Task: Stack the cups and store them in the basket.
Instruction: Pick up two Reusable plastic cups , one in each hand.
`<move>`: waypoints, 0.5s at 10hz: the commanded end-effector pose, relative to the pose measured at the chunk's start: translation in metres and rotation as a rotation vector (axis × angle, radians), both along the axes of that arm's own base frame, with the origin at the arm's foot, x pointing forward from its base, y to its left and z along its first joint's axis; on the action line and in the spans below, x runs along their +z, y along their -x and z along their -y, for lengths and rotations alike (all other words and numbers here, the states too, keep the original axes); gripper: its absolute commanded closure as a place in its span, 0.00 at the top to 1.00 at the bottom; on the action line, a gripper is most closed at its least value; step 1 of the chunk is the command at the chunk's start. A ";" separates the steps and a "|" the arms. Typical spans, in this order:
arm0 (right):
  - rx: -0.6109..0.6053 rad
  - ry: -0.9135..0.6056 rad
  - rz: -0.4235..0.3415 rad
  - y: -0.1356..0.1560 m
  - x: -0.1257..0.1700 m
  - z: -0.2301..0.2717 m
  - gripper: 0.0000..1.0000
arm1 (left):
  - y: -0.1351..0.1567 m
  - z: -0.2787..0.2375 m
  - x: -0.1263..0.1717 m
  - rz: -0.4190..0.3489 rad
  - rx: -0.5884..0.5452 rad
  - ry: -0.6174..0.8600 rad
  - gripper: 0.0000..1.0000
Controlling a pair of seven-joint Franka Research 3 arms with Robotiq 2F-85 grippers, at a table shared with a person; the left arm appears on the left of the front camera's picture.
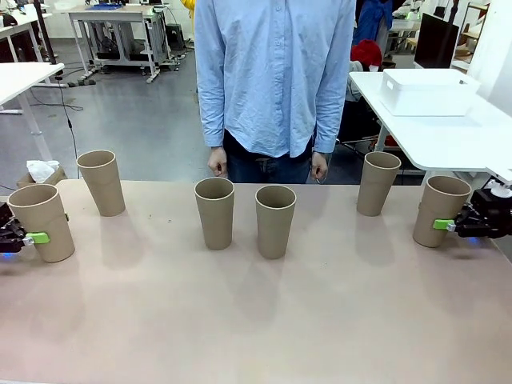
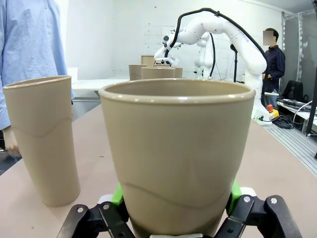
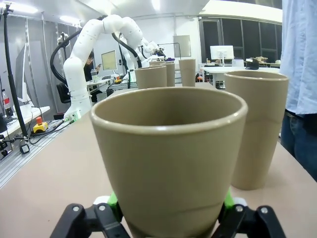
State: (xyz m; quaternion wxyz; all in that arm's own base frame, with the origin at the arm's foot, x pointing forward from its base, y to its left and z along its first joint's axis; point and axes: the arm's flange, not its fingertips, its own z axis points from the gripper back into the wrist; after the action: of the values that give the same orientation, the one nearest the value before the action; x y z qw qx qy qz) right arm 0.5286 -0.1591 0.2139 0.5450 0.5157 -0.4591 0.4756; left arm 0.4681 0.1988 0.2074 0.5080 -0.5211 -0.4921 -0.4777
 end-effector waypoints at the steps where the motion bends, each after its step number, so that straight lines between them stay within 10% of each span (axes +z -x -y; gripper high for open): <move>1: -0.049 0.002 0.027 0.014 0.028 -0.006 0.84 | 0.005 0.010 0.027 0.030 0.015 0.009 0.85; 5: -0.190 0.039 0.067 0.076 0.116 -0.039 0.84 | 0.032 0.077 0.114 0.090 0.045 0.016 0.85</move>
State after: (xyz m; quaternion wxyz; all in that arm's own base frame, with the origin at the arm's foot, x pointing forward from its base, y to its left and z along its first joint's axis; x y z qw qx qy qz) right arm 0.4748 -0.1405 0.3091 0.5476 0.4693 -0.5133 0.4652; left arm 0.4555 0.1430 0.2983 0.4764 -0.5039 -0.5182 -0.5007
